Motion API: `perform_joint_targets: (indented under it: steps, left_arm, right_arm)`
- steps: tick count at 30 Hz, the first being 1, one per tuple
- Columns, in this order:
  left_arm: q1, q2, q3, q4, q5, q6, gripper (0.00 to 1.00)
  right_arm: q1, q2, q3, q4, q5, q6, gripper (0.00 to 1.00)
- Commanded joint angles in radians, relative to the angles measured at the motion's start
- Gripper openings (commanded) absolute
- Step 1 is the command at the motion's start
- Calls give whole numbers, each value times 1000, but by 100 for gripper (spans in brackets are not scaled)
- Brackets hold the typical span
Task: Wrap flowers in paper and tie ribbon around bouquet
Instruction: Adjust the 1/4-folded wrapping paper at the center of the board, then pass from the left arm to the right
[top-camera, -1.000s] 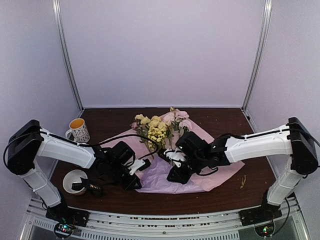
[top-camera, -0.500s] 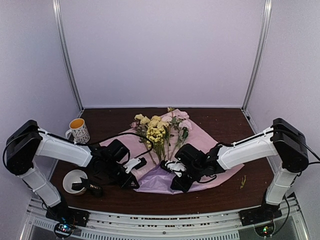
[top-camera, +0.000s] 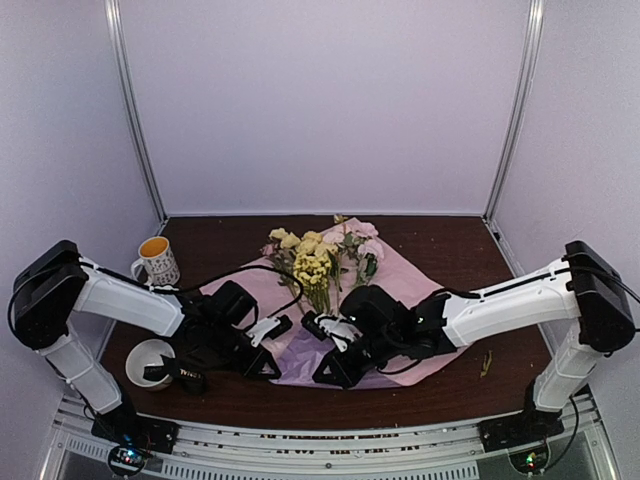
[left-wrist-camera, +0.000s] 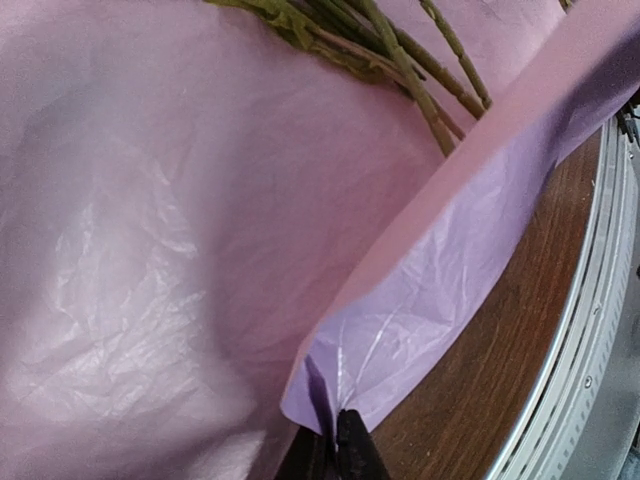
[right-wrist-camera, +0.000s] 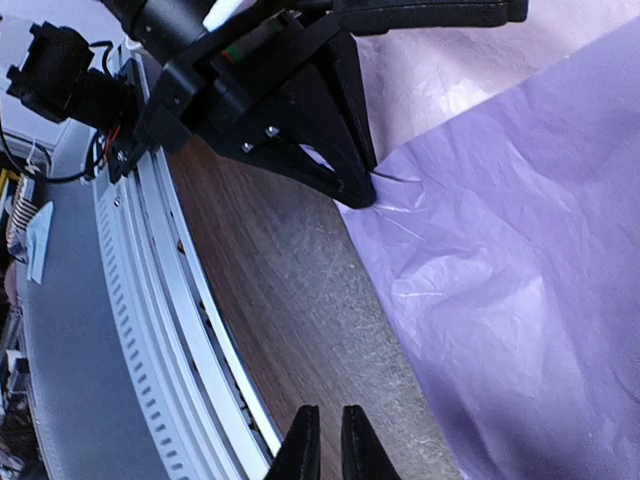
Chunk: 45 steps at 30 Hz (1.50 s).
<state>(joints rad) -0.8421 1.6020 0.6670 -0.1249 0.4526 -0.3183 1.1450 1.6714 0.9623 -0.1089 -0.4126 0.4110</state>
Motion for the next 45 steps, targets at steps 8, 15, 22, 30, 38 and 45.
perform_joint_targets:
  steps: [8, 15, 22, 30, 38, 45]
  left_arm:
    - [3, 29, -4, -51, -52, -17, 6]
    - [3, -72, 18, -118, -69, -9, 7]
    - [37, -333, 67, -276, -226, -109, 40]
    - [258, -442, 34, -357, -312, -236, 51]
    - [369, -401, -8, -291, -351, -273, 55]
    - [451, -359, -45, -196, -325, -315, 57]
  right_arm:
    - [-9, 186, 107, -98, 76, 163, 9]
    - [-24, 233, 33, -31, 59, 242, 8]
    - [-23, 217, -1, 1, 74, 261, 7]
    - [-22, 225, 57, -81, 90, 227, 7]
    - [-13, 240, 62, -89, 106, 228, 7]
    - [-13, 241, 64, -84, 119, 233, 7]
